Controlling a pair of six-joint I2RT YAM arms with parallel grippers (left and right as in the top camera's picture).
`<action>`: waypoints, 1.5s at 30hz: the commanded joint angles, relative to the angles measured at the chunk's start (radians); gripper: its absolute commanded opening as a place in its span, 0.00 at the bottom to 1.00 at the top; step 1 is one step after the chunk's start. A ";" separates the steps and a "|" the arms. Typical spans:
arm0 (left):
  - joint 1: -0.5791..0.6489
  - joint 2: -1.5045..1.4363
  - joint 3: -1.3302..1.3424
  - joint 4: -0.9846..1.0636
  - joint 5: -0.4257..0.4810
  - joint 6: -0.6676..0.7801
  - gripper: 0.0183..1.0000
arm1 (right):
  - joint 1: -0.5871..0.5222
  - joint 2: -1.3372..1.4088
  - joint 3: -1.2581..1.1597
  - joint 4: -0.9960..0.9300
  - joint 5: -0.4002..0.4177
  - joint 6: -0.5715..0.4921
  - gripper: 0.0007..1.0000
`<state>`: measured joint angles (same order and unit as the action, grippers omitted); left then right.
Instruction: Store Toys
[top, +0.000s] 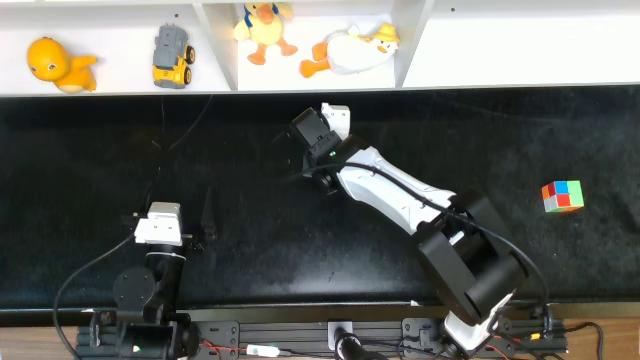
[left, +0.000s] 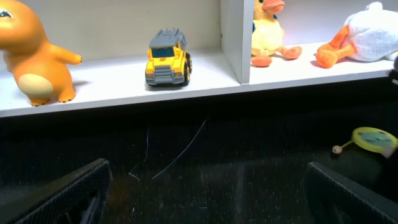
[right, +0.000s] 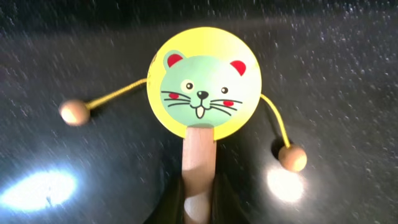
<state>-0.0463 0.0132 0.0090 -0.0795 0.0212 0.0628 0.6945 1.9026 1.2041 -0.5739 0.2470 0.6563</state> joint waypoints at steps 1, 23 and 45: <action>-0.003 -0.010 -0.001 -0.005 -0.005 0.016 1.00 | -0.001 -0.069 -0.027 -0.093 -0.016 0.003 0.04; -0.003 -0.010 -0.001 -0.005 -0.005 0.016 1.00 | -0.631 -0.707 -0.383 -0.114 -0.206 -0.465 0.04; -0.003 -0.010 -0.001 -0.005 -0.005 0.016 1.00 | -0.646 -0.066 0.299 -0.090 -0.176 -0.664 0.06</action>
<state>-0.0463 0.0132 0.0090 -0.0795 0.0212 0.0628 0.0399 1.7966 1.4403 -0.6899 0.0605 0.0029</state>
